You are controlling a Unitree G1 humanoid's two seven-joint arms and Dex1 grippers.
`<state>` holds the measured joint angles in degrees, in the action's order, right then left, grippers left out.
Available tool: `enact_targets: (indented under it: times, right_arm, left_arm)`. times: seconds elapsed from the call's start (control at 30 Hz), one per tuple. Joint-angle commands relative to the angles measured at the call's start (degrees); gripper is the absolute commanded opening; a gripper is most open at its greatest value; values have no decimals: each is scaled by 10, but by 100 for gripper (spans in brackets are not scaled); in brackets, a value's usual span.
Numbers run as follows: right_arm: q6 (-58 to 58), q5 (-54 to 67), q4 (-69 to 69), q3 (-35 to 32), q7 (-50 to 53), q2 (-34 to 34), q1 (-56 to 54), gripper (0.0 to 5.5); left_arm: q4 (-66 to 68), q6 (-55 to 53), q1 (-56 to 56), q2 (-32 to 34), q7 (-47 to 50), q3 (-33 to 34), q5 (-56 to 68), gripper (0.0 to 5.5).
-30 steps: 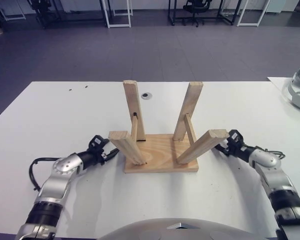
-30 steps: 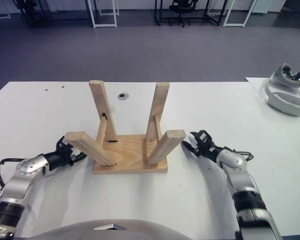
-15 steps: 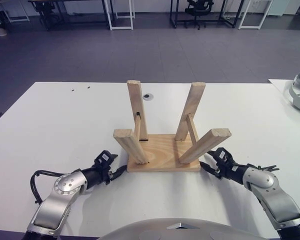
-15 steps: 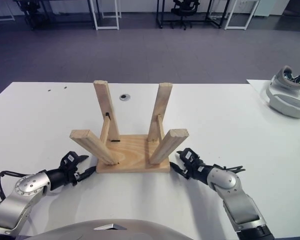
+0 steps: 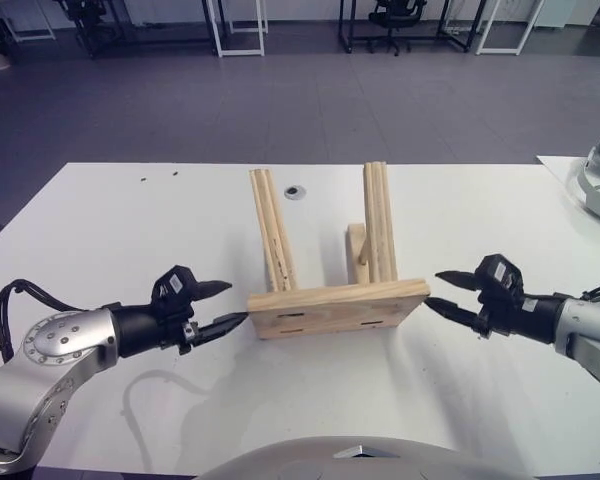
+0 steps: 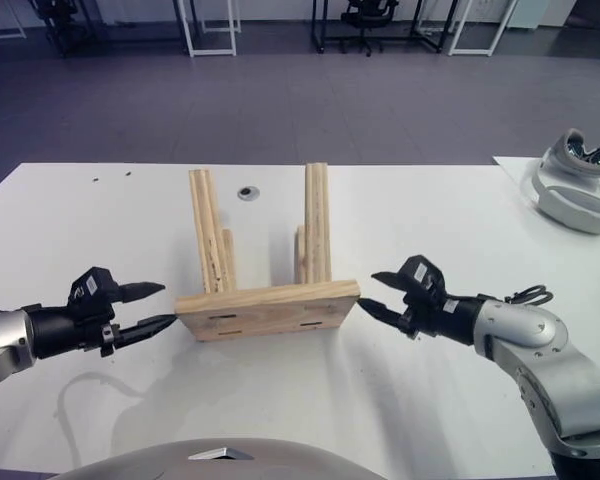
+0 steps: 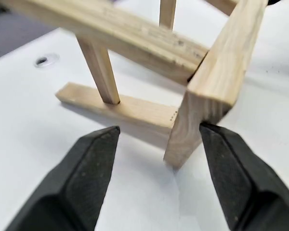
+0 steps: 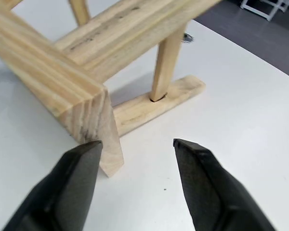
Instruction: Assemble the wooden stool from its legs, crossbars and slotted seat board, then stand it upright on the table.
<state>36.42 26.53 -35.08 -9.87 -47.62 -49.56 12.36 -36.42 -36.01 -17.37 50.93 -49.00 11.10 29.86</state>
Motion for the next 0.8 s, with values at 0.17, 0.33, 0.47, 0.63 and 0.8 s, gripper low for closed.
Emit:
enact_targets:
  times: [0.17,0.33,0.47,0.63,0.8]
  right_arm:
    - [-155,-79,141,72,-142,-69,-83,278]
    - [-159,-43,178,139,-214,-25,-171,278]
    - [-156,-47,186,167,-232,-11,-191,278]
    - [-155,-47,176,172,-256,-31,-168,278]
    - [-155,-40,182,159,-250,-18,-183,278]
  left_arm:
    - [68,80,59,70,-117,-70,-58,307]
    - [103,86,183,37,-156,-173,-74,307]
    - [124,90,212,21,-166,-208,-84,275]
    - [145,106,213,29,-179,-205,-89,178]
    - [147,118,207,29,-188,-208,-89,150]
